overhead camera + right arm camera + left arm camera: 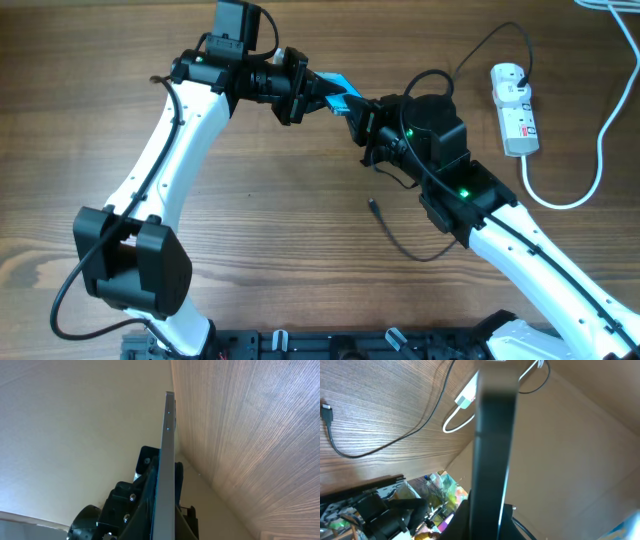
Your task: Plug charger to phone and switch on socket
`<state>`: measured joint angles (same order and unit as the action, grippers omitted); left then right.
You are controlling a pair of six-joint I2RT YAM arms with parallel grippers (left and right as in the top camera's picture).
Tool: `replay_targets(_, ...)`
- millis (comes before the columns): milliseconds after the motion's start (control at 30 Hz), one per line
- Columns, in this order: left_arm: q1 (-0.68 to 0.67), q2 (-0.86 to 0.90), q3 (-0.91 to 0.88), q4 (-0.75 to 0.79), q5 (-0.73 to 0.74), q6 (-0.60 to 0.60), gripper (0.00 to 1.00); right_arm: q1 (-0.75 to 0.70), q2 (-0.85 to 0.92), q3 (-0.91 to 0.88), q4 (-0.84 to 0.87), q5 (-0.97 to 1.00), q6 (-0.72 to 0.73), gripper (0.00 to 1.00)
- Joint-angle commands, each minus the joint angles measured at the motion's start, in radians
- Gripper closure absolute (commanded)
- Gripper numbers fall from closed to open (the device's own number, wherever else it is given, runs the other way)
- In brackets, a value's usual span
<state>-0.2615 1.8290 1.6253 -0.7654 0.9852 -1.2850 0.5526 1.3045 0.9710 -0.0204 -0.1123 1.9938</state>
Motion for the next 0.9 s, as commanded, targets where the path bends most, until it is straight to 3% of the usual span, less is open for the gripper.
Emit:
replay_targets(0, 0.018, -0.019, 0.013, -0.011, -0.01, -0.246, 0.96, 0.024, 0.001, 0.004, -0.006, -0.046, -0.132, 0.9)
replay_targets(100, 0.018, -0.019, 0.013, -0.011, -0.054, -0.207, 0.96, 0.024, 0.001, 0.004, -0.025, -0.047, -0.132, 0.6)
replay_targets(200, 0.018, -0.019, 0.013, -0.012, -0.124, -0.093, 0.96, 0.024, 0.001, 0.004, -0.026, -0.046, -0.133, 0.55)
replay_targets(267, 0.018, -0.019, 0.013, -0.013, -0.203, 0.084, 0.96, 0.024, 0.001, 0.004, -0.041, -0.045, -0.139, 0.49)
replay_targets(333, 0.018, -0.019, 0.013, -0.045, -0.283, 0.232, 0.96, 0.024, 0.001, 0.004, -0.089, 0.008, -0.233, 0.46)
replay_targets(433, 0.018, -0.019, 0.013, -0.175, -0.517, 0.426, 0.96, 0.024, 0.001, 0.004, -0.169, 0.167, -0.483, 0.37)
replay_targets(467, 0.018, -0.019, 0.013, -0.236, -0.605, 0.445, 0.96, 0.023, 0.001, 0.004, -0.201, 0.195, -0.663, 0.33)
replay_targets(633, 0.018, -0.019, 0.013, -0.374, -0.646, 0.549, 0.96, 0.022, 0.001, 0.004, -0.55, 0.245, -1.316, 0.46)
replay_targets(667, 0.018, -0.019, 0.013, -0.447, -0.646, 0.554, 0.96, 0.022, 0.001, 0.004, -0.631, 0.195, -1.501, 0.43)
replay_targets(733, 0.018, -0.019, 0.013, -0.538, -0.646, 0.599, 0.96, 0.022, 0.003, 0.003, -0.741, 0.139, -1.702, 0.22)
replay_targets(767, 0.018, -0.019, 0.013, -0.573, -0.645, 0.598, 0.96, 0.022, 0.015, -0.005, -0.774, 0.142, -1.766, 0.27)
replay_targets(800, 0.018, -0.019, 0.013, -0.611, -0.638, 0.597, 0.96, 0.022, 0.031, -0.019, -0.77, 0.141, -1.782, 0.38)
replay_targets(867, 0.018, -0.019, 0.013, -0.649, -0.613, 0.597, 0.96, 0.022, 0.107, -0.031, -0.745, 0.134, -1.784, 0.49)
